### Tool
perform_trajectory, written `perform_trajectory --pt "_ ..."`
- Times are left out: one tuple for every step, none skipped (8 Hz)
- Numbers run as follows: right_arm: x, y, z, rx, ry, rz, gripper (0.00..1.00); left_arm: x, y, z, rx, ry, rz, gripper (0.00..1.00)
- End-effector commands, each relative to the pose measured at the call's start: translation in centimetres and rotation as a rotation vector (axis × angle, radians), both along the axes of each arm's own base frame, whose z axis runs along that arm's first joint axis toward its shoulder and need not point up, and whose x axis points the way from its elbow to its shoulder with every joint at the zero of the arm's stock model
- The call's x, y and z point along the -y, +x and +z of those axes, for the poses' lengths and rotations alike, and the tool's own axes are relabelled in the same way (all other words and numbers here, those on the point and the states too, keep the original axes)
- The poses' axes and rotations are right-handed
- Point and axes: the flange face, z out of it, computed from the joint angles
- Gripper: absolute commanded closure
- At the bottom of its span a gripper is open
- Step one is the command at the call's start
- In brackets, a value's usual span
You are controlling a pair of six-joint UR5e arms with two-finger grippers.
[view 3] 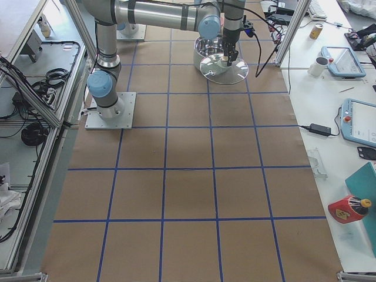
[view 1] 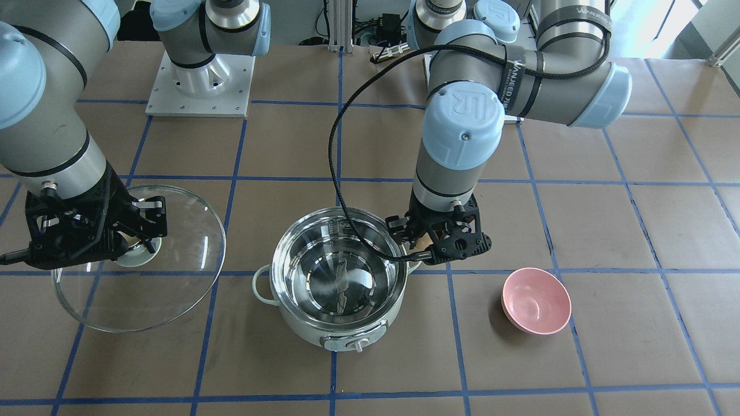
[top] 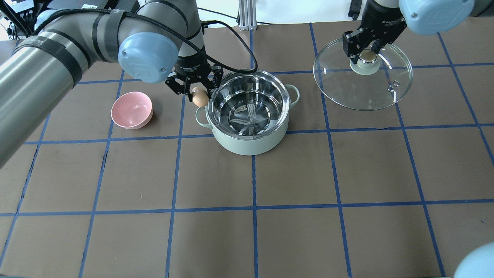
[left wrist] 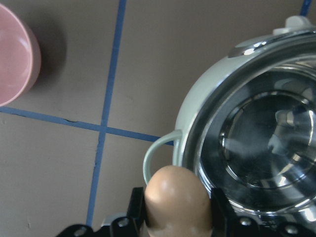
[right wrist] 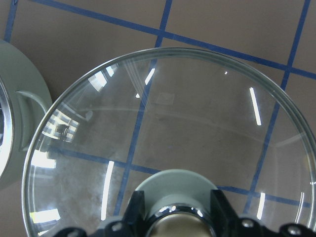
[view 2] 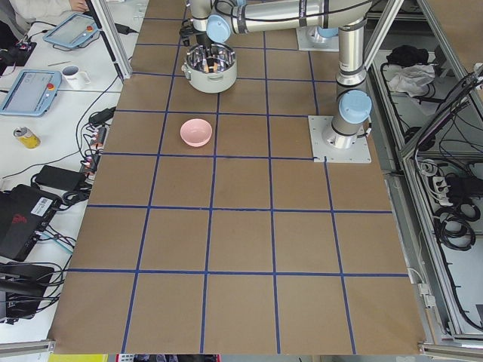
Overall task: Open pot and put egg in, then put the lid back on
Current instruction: 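Lower the egg into the pot with the left gripper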
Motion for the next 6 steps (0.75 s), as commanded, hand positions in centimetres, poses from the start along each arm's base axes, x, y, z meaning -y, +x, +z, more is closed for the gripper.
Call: perform_trajectory --pt "0.0 0.0 0.1 0.0 -0.005 0.0 1.0 -0.5 -4.9 -0.1 -0.065 -0.032 -0.125 1.0" --pt "-0.1 0.0 0.2 0.001 -0.006 -0.001 1.0 0.5 -5.8 -1.1 -0.123 -0.058 -0.132 1.0" --pt "0.0 0.0 0.0 -0.002 -0.003 0.0 1.0 1.3 -6.1 -3.1 -0.12 -0.045 -0.13 1.0" --pt "0.0 0.0 0.0 0.0 -0.005 -0.001 1.0 1.5 -6.8 -4.6 -0.122 -0.025 -0.125 1.0" --pt "0.0 0.0 0.0 0.0 -0.005 -0.001 1.0 1.5 -7.3 -5.8 -0.118 -0.008 -0.124 1.0" --pt "0.0 0.0 0.0 0.0 -0.005 -0.001 1.0 1.7 -8.0 -7.6 -0.117 -0.001 -0.132 1.0"
